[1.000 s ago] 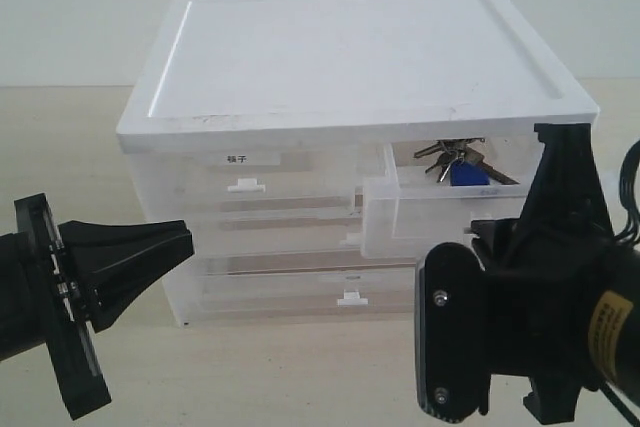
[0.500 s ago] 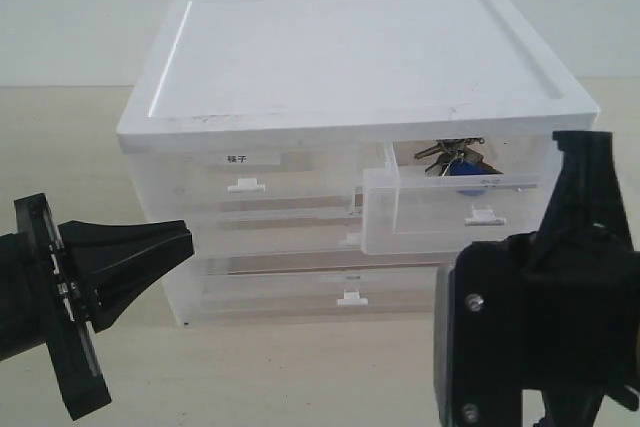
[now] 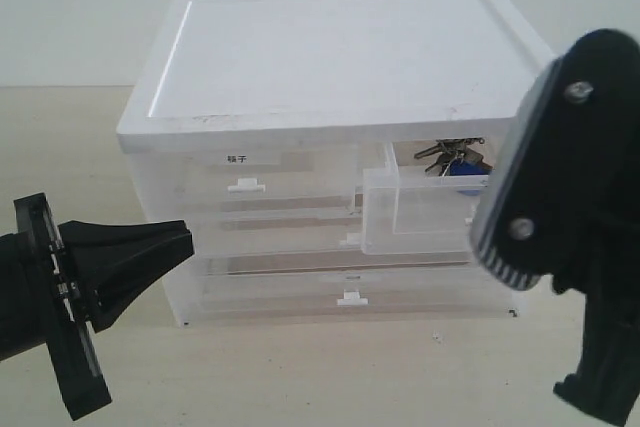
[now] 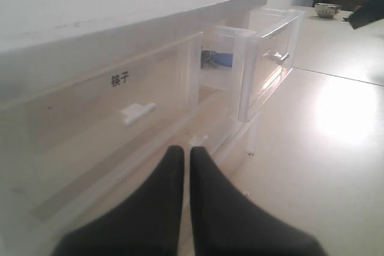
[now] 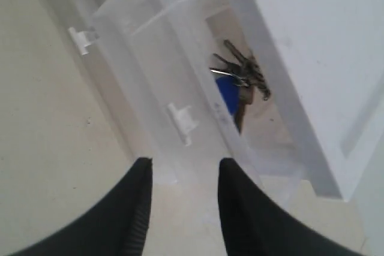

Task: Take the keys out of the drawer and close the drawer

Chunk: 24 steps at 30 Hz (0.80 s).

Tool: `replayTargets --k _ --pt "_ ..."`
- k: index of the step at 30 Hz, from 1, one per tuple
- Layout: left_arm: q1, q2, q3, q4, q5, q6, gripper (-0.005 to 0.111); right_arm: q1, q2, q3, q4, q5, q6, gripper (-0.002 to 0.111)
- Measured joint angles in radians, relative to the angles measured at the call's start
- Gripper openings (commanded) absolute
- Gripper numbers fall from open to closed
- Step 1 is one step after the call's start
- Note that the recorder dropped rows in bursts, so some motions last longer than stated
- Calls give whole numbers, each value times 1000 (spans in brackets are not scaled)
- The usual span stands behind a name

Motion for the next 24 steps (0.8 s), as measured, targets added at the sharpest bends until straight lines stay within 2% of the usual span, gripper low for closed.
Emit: replayTargets --k 2,5,7,8,9,12,14,16,24 --pt "0 0 0 0 0 0 5 0 58 -69 65 22 -93 35" --pt "0 0 0 0 0 0 5 -75 122 -191 107 42 -191 35" --pt "0 0 0 0 0 0 5 -186 152 -258 203 36 -278 35" --pt "0 0 0 0 0 0 5 -304 182 -317 376 52 -421 35" --pt "0 0 0 0 0 0 5 -359 200 -343 487 69 -506 35" --pt "0 0 0 0 0 0 5 -440 240 -400 683 91 -655 35" --pt "0 0 0 5 0 0 5 -459 279 -444 642 99 -722 38" --pt "0 0 0 7 0 0 5 -463 307 -448 596 104 -793 45" --pt "0 0 0 9 0 2 5 -463 408 -448 573 58 -871 44"
